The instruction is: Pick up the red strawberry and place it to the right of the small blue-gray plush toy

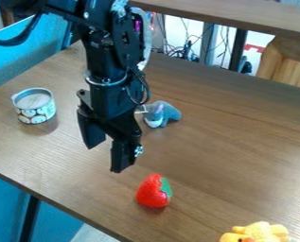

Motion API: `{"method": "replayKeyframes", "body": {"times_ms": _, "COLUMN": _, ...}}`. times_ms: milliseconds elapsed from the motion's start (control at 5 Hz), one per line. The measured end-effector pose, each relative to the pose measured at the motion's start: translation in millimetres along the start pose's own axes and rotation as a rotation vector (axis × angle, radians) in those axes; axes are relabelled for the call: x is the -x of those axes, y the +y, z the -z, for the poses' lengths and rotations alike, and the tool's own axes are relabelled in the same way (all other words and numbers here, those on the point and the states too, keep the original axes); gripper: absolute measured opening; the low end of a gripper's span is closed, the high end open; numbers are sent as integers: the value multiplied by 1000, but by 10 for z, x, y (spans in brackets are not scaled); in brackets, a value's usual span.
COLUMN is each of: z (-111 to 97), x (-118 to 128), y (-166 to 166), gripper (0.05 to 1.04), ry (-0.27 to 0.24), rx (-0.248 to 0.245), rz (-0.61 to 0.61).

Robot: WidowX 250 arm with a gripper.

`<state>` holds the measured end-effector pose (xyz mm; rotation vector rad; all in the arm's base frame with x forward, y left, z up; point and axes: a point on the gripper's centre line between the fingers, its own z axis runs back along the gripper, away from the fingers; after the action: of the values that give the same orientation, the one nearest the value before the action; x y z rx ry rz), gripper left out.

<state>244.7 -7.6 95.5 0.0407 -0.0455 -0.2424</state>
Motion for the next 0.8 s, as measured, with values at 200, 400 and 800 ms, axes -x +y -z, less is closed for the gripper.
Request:
{"method": "replayKeyframes", "body": {"times_ms": 200, "z": 60, "x": 32, "y": -8, "gripper": 1001, "ry": 24, "rx": 5, "rz": 1}}
{"method": "replayKeyframes", "body": {"times_ms": 400, "z": 150, "x": 83, "y": -74, "gripper": 1001, "ry": 32, "rx": 9, "rz": 93}}
{"method": "replayKeyframes", "body": {"times_ms": 800, "z": 237, "x": 115, "y": -297, "gripper": 1001, "ry": 22, "rx": 32, "rz": 239}}
